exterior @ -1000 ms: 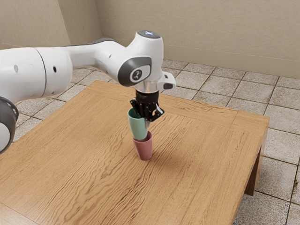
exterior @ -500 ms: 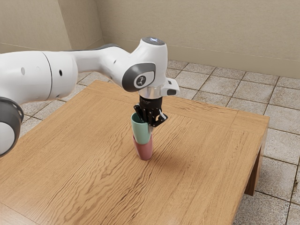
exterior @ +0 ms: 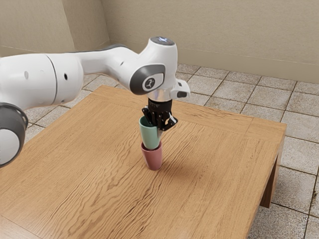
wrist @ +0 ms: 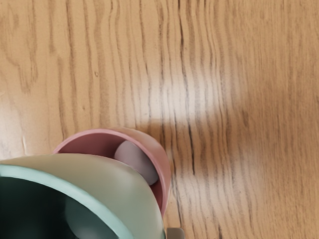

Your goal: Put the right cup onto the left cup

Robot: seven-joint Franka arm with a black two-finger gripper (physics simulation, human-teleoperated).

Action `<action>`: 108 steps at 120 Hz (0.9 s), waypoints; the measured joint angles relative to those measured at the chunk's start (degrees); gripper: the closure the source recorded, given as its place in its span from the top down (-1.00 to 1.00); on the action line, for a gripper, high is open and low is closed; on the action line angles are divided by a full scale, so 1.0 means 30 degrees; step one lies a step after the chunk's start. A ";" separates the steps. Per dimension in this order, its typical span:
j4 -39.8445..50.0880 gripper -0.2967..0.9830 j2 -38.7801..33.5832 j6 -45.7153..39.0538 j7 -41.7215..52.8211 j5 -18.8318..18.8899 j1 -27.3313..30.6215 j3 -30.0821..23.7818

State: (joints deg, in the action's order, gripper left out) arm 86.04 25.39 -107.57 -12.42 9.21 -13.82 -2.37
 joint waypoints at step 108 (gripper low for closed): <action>0.3103 0.49 -0.6760 0.3061 0.0078 -0.0007 0.0243 0.0400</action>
State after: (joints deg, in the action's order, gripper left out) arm 95.35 5.12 -98.38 -12.18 9.19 -13.09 -1.17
